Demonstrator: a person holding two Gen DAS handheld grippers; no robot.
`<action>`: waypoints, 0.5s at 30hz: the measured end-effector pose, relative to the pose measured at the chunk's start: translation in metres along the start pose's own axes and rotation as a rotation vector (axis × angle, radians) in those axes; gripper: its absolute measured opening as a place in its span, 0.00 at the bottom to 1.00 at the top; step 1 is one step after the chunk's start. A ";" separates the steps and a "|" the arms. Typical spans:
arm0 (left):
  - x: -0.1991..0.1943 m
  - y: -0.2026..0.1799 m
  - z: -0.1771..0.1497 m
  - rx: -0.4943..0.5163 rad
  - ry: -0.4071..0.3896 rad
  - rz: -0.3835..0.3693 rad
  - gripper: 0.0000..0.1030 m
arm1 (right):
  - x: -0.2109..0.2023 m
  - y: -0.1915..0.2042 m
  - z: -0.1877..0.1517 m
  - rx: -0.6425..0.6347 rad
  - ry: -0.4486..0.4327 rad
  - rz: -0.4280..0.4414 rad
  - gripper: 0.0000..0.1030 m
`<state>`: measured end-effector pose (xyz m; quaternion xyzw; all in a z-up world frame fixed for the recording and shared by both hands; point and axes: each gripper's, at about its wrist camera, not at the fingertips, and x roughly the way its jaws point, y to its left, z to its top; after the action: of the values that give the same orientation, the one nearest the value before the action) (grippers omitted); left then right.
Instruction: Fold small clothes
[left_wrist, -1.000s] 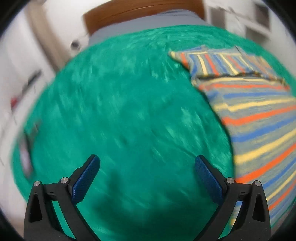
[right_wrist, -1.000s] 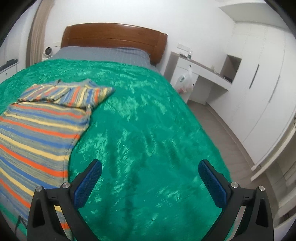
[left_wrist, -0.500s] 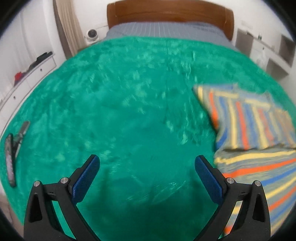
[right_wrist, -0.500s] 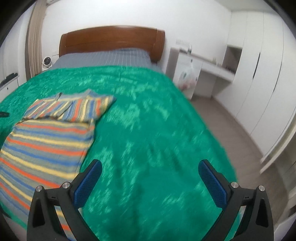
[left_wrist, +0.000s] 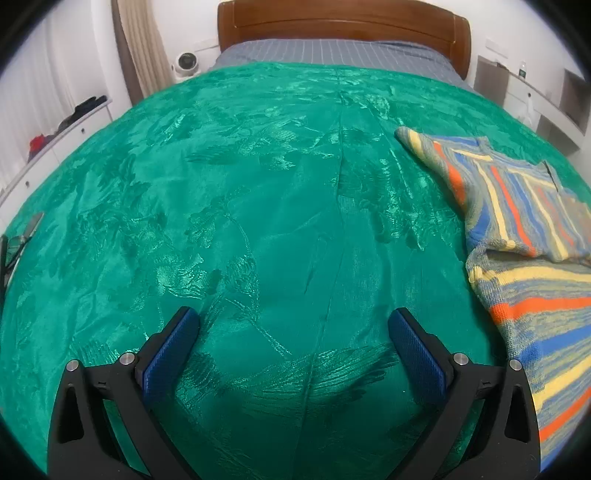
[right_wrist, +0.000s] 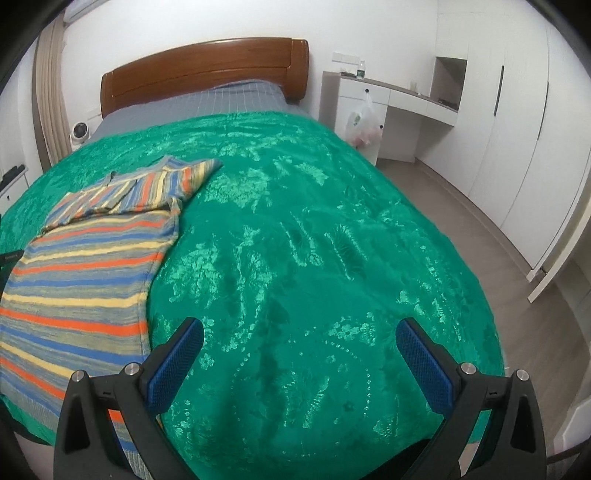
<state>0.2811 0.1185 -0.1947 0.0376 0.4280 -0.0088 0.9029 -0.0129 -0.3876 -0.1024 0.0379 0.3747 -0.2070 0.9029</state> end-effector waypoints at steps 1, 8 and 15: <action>0.000 0.000 0.000 -0.001 0.000 -0.001 1.00 | 0.000 0.002 0.000 -0.005 -0.002 0.000 0.99; 0.000 -0.002 0.001 0.000 0.000 -0.001 1.00 | 0.003 0.011 0.000 -0.026 0.001 0.004 0.99; 0.001 -0.002 0.001 -0.003 0.001 -0.005 1.00 | -0.007 0.001 -0.003 0.001 -0.020 0.006 0.99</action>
<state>0.2824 0.1163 -0.1951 0.0350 0.4286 -0.0104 0.9028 -0.0191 -0.3834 -0.1001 0.0375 0.3654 -0.2050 0.9072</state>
